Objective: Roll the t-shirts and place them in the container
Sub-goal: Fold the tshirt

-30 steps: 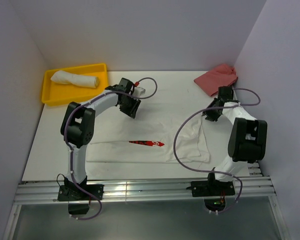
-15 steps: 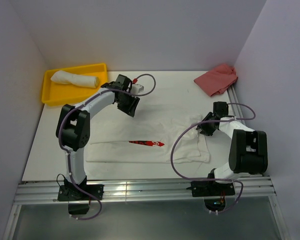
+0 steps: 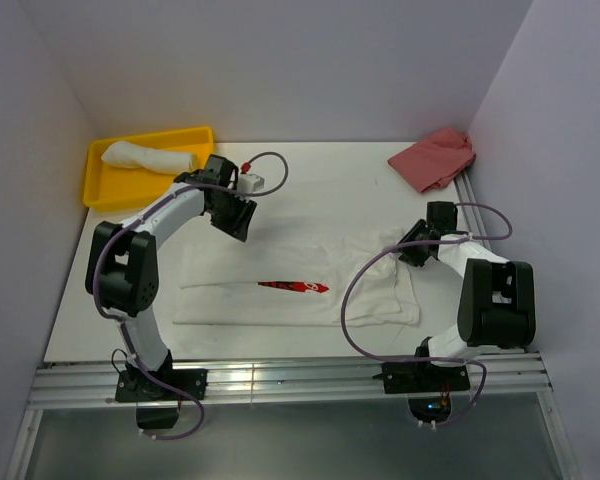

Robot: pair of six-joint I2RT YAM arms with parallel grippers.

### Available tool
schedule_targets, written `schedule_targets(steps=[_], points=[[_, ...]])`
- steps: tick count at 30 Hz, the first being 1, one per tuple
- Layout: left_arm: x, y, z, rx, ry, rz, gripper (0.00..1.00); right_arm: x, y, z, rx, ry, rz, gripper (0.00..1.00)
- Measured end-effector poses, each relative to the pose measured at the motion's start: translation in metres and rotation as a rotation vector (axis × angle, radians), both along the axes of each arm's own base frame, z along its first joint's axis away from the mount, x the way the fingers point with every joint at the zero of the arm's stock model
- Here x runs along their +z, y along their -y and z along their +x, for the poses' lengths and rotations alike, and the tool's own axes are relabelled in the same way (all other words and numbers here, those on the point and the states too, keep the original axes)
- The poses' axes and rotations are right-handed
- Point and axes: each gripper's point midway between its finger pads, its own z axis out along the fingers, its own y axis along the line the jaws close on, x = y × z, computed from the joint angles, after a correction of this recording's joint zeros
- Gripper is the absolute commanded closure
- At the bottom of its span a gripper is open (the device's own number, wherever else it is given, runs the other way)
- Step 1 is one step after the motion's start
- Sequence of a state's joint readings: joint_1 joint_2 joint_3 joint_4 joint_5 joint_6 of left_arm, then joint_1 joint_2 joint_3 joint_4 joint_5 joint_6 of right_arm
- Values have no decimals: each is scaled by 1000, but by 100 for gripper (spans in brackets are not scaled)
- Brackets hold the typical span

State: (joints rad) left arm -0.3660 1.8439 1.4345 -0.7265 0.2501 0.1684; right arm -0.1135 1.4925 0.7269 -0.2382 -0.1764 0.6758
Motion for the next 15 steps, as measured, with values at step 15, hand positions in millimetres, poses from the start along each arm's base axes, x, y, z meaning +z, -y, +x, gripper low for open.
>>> schedule_targets(steps=[15], points=[[-6,-51,-19,54,-39,13,50,5,-5,7,4,31,31,62]])
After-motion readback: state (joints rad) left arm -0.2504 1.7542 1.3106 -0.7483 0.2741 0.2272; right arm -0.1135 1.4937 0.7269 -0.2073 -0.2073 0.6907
